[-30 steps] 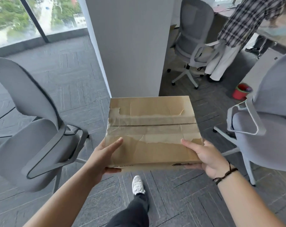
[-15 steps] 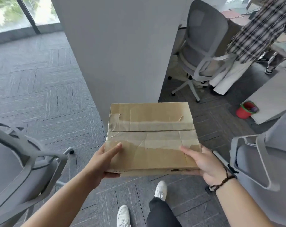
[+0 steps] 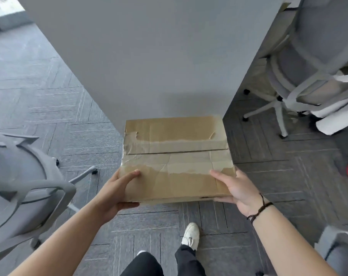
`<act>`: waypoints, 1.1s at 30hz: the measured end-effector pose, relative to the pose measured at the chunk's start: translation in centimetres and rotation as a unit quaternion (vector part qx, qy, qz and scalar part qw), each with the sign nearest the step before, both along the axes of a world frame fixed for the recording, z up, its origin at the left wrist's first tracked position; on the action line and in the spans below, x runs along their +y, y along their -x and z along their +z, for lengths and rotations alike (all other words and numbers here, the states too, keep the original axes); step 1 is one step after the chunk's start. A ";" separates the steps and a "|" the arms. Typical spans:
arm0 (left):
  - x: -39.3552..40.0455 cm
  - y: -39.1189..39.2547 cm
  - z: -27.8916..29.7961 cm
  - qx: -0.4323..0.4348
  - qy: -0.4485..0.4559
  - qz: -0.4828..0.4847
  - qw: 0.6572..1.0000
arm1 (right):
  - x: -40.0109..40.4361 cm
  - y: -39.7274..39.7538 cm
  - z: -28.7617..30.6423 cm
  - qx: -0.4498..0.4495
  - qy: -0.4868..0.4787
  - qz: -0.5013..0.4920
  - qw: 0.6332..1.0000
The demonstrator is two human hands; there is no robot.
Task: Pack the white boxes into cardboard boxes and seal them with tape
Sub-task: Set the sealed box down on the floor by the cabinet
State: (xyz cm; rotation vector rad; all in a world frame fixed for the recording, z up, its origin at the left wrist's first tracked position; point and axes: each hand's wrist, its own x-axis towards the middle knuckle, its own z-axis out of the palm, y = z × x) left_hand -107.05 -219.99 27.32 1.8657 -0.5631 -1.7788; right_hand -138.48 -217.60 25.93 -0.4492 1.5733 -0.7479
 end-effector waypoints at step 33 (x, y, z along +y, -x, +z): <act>-9.2 -3.0 -53.6 0.005 -0.040 0.012 0.999 | -10.6 -3.7 -55.2 0.040 -0.041 0.028 0.998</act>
